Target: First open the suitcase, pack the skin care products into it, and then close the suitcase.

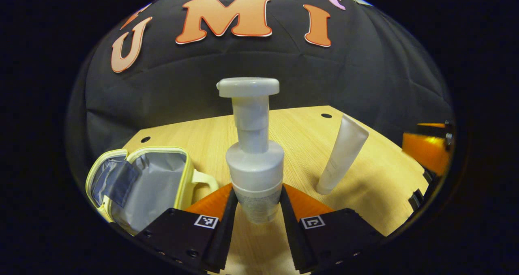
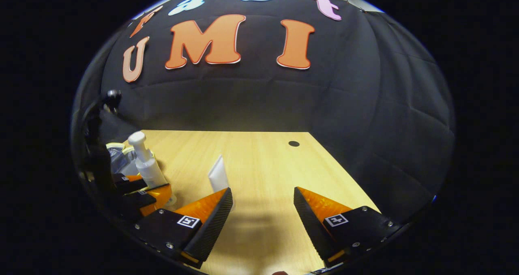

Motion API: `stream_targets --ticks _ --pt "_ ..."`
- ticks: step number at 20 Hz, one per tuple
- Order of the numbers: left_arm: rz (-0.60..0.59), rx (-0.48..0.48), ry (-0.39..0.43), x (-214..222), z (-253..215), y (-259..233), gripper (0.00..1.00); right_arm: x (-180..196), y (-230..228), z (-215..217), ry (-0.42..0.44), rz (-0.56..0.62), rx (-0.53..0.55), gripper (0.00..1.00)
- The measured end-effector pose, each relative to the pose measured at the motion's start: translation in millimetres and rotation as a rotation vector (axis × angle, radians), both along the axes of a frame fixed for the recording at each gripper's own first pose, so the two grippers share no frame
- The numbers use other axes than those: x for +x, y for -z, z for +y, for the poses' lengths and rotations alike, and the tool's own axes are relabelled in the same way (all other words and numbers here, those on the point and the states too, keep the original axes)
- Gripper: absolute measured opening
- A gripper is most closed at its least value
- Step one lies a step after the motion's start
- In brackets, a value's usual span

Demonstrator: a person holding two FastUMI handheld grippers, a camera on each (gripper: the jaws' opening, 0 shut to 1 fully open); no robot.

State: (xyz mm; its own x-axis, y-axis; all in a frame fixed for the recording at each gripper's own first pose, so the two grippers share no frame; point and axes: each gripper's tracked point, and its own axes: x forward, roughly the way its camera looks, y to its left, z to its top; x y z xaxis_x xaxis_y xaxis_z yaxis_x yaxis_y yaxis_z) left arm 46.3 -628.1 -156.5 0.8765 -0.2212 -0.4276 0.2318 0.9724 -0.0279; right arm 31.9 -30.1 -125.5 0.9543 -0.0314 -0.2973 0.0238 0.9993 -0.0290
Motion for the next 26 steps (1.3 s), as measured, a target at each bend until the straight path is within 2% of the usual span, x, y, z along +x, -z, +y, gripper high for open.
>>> stream_targets --ticks 3,7,13,16,20,22,23,24,26 --pt "-0.015 -0.020 0.001 -9.6 27.7 -30.5 0.60 6.0 11.8 32.4 -0.043 0.034 0.000 0.97" --pt "-0.038 -0.014 -0.036 -23.2 80.5 -64.1 0.59 26.3 35.7 62.5 -0.083 0.082 -0.004 0.96" --pt "-0.027 -0.009 -0.140 -37.0 156.2 -79.6 0.59 63.8 80.5 69.4 -0.084 0.176 -0.028 0.98" --pt "-0.012 -0.037 -0.191 -39.1 184.7 -82.1 0.59 74.4 101.4 69.4 -0.081 0.219 -0.009 0.94" --pt "-0.018 -0.005 -0.232 -40.6 211.4 -83.5 0.59 80.3 126.2 71.8 -0.093 0.259 0.001 0.84" --pt "-0.006 -0.011 -0.237 -40.9 217.1 -81.4 0.59 84.8 130.1 70.0 -0.095 0.262 -0.040 0.73" --pt "-0.001 -0.011 -0.237 -42.0 220.3 -79.6 0.59 86.2 129.0 70.1 -0.105 0.259 -0.036 0.58" --pt "0.003 -0.009 -0.235 -41.7 222.2 -78.4 0.59 85.5 127.5 70.6 -0.109 0.261 -0.029 0.53" --pt "0.010 -0.001 -0.226 -40.5 226.0 -76.4 0.59 86.6 128.5 71.1 -0.112 0.262 -0.023 0.51"
